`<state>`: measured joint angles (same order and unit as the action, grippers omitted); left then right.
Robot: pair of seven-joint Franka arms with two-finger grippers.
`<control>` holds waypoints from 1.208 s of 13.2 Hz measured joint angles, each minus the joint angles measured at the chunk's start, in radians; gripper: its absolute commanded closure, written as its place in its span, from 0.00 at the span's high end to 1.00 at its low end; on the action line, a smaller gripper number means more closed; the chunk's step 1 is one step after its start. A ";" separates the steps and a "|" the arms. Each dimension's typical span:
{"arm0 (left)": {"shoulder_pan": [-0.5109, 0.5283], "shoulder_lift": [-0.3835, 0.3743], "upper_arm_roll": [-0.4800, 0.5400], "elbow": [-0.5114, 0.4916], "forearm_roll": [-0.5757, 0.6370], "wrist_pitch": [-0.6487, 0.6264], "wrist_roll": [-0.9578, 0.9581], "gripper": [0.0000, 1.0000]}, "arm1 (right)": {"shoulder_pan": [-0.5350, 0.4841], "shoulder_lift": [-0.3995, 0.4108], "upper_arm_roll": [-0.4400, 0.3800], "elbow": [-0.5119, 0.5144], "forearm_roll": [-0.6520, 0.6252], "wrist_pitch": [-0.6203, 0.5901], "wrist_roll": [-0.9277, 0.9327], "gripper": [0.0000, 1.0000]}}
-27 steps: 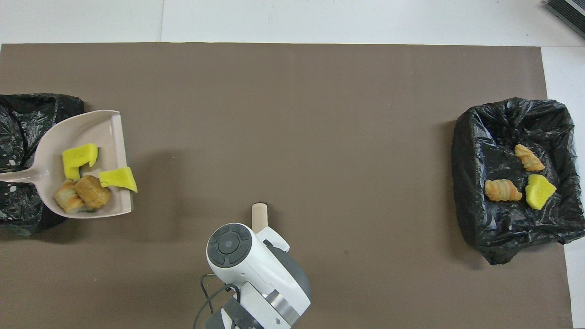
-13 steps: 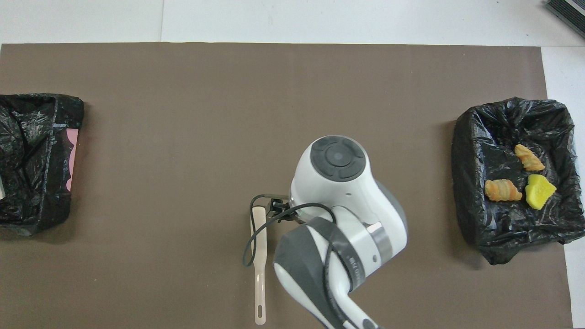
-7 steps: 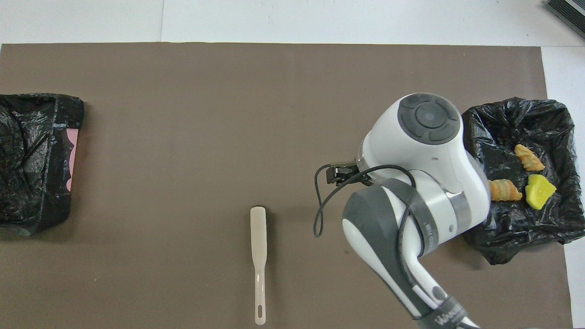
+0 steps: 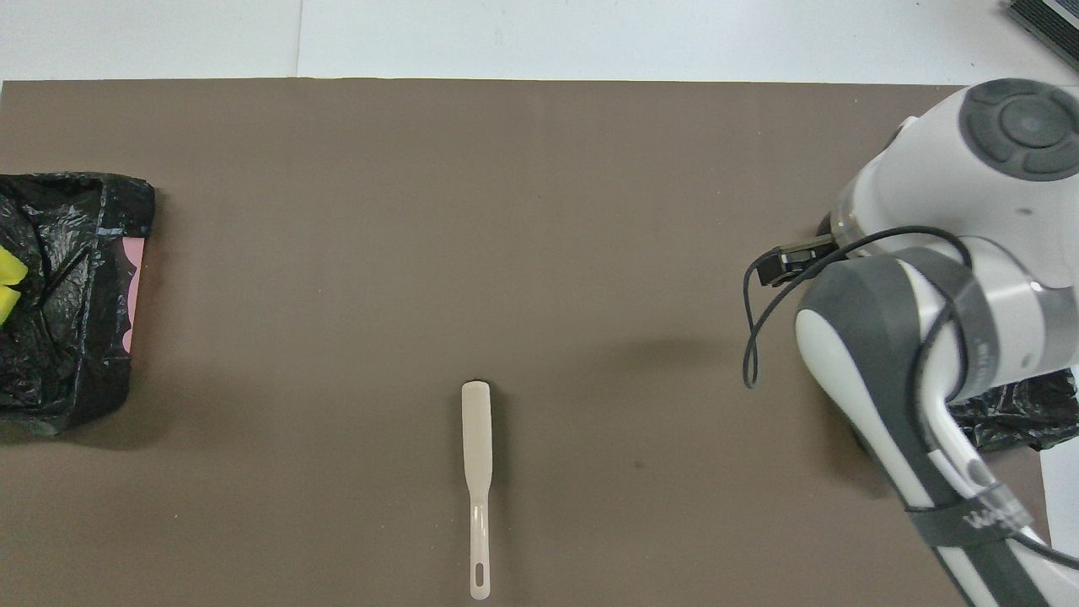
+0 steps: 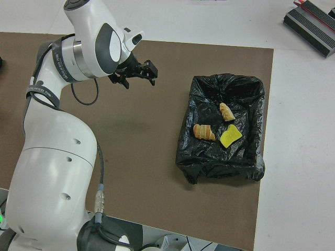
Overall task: Sweep and dump trash in bin
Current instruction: 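Bring the dustpan back to the table center with the left gripper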
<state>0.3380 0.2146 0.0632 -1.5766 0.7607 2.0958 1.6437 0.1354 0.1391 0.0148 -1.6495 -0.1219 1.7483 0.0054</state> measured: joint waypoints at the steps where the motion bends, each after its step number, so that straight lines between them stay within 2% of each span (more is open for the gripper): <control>1: -0.004 -0.001 0.001 0.000 0.023 -0.009 -0.012 0.00 | -0.044 -0.005 -0.001 0.017 0.000 -0.017 -0.038 1.00; 4: -0.010 -0.013 0.000 0.002 0.102 -0.013 -0.024 0.00 | -0.148 -0.019 0.000 0.054 0.002 -0.063 -0.066 1.00; 8: -0.065 -0.049 -0.008 0.002 0.093 -0.077 -0.050 0.00 | -0.166 -0.076 0.002 0.075 0.039 -0.151 -0.046 1.00; 10: -0.098 -0.060 -0.012 0.001 -0.035 -0.149 -0.090 0.00 | -0.166 -0.095 0.002 0.124 0.051 -0.241 -0.034 1.00; 13: -0.118 -0.061 -0.013 -0.016 -0.294 -0.206 -0.126 0.00 | -0.165 -0.134 0.005 0.134 0.060 -0.272 -0.018 1.00; 16: -0.175 -0.072 -0.015 -0.048 -0.465 -0.277 -0.350 0.00 | -0.166 -0.139 0.003 0.129 0.093 -0.272 -0.016 1.00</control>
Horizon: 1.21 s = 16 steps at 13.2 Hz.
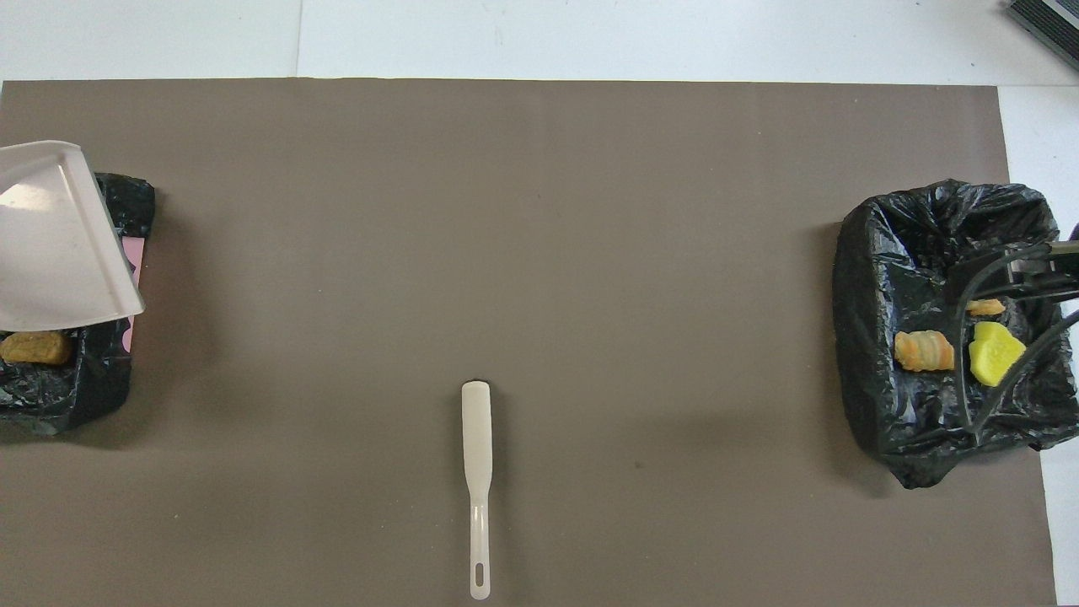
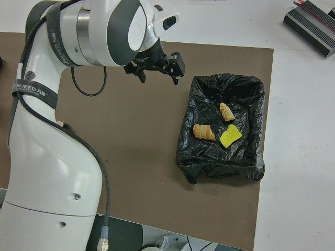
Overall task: Sweep and dump trash in bin
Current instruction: 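Bring the dustpan back to the table center with the left gripper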
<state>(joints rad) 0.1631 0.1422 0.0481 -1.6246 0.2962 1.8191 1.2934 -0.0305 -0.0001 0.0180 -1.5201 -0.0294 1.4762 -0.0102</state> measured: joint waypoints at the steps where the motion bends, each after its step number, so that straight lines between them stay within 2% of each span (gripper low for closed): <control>1: -0.050 -0.003 -0.002 -0.015 -0.025 -0.017 -0.136 0.00 | -0.001 -0.001 -0.002 0.003 0.007 0.000 0.000 1.00; 4: -0.199 -0.003 -0.007 -0.050 -0.158 -0.025 -0.507 0.00 | -0.002 -0.005 -0.032 0.008 0.009 -0.001 0.000 1.00; 7: -0.303 -0.002 -0.007 -0.050 -0.275 -0.019 -0.818 0.00 | -0.002 -0.014 -0.055 0.010 0.012 -0.006 -0.002 1.00; 9: -0.384 0.016 -0.007 -0.046 -0.303 -0.005 -1.024 0.00 | 0.002 -0.020 -0.053 0.004 0.013 -0.009 0.000 1.00; 12: -0.535 0.128 -0.009 0.018 -0.308 0.057 -1.344 0.00 | 0.007 -0.032 -0.051 -0.013 0.014 -0.010 0.000 1.00; 16: -0.657 0.292 -0.009 0.121 -0.310 0.168 -1.611 0.00 | 0.011 -0.033 -0.049 -0.014 0.014 -0.010 0.000 1.00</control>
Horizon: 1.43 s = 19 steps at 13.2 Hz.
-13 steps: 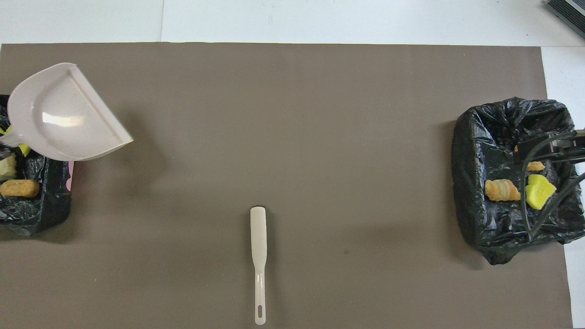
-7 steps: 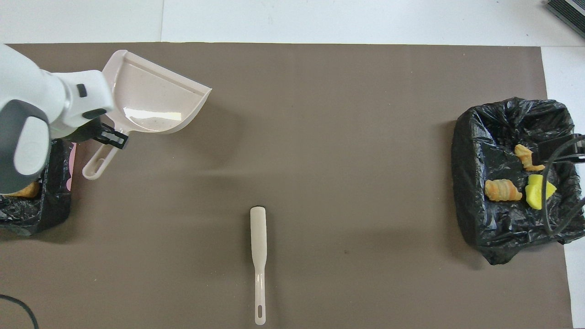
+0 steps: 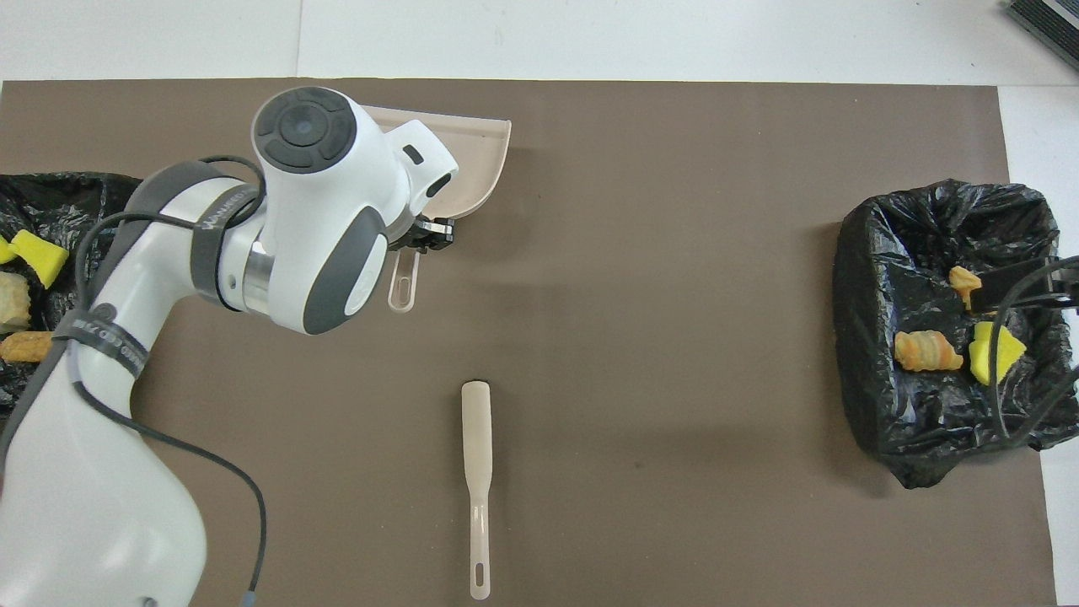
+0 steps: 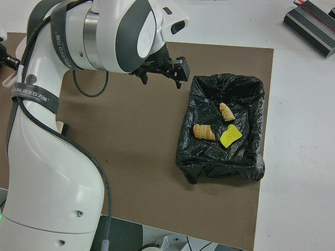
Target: Sweep and dump trash in bin
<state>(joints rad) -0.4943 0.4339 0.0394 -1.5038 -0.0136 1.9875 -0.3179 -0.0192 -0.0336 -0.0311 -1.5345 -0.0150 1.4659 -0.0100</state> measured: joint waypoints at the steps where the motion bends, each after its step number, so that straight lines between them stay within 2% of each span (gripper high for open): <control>1: -0.019 0.022 0.000 0.010 -0.005 0.026 -0.037 0.00 | 0.000 0.000 0.000 0.000 0.000 0.000 0.000 1.00; 5: -0.070 0.084 -0.002 0.015 -0.037 0.092 -0.108 0.00 | 0.000 0.000 0.000 0.000 0.000 0.000 0.000 1.00; 10: -0.076 0.093 0.002 -0.015 -0.097 0.090 -0.111 0.02 | 0.000 0.000 0.000 -0.001 0.000 0.000 0.000 1.00; 11: -0.076 0.092 0.001 -0.022 -0.098 0.088 -0.111 0.15 | 0.000 0.000 0.000 -0.001 0.000 0.000 0.000 1.00; 13: -0.076 0.089 0.002 -0.023 -0.098 0.075 -0.111 0.65 | 0.000 0.000 0.000 -0.001 0.000 0.000 0.000 1.00; 15: -0.076 0.086 0.003 -0.023 -0.098 0.065 -0.111 1.00 | 0.000 0.000 0.000 -0.001 0.000 0.000 0.000 1.00; 19: -0.071 0.034 0.023 -0.023 -0.094 0.058 -0.110 1.00 | 0.000 0.000 0.000 -0.001 0.000 0.000 0.000 1.00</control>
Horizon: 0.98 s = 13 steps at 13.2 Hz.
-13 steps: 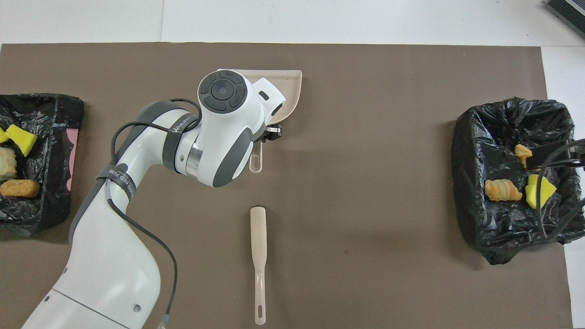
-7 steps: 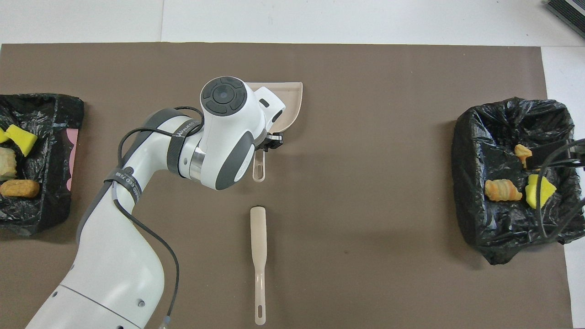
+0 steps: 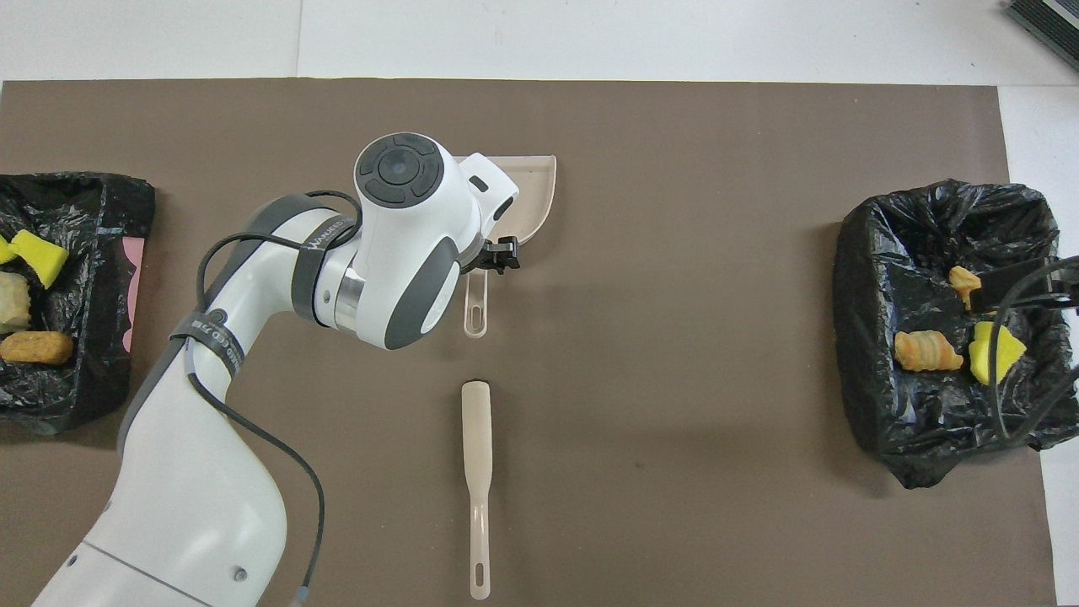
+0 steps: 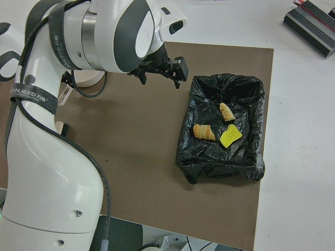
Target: Sweep and dump trash in bin
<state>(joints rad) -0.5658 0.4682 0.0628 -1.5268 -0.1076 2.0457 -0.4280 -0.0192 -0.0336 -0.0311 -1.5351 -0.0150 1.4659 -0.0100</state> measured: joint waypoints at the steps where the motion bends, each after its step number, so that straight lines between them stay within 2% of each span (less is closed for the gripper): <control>1: 0.010 -0.033 0.007 -0.006 0.010 -0.016 0.006 1.00 | 0.000 0.000 0.000 0.000 0.000 0.000 0.000 1.00; 5: 0.119 -0.224 0.016 -0.115 0.048 -0.074 0.183 1.00 | 0.000 0.000 0.000 0.000 0.000 0.000 0.000 1.00; 7: 0.194 -0.318 0.018 -0.156 0.050 -0.143 0.309 1.00 | 0.000 0.000 0.000 0.000 0.000 0.000 0.000 1.00; 10: 0.316 -0.429 0.020 -0.168 0.051 -0.243 0.499 1.00 | 0.000 0.000 0.000 0.000 0.000 0.000 0.000 1.00; 13: 0.392 -0.500 0.022 -0.137 0.066 -0.369 0.585 1.00 | 0.000 0.000 0.000 0.000 0.000 0.000 0.000 1.00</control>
<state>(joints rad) -0.1740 -0.0316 0.0844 -1.6639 -0.0418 1.6770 0.1574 -0.0192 -0.0336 -0.0311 -1.5351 -0.0150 1.4659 -0.0100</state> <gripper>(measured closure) 0.000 0.000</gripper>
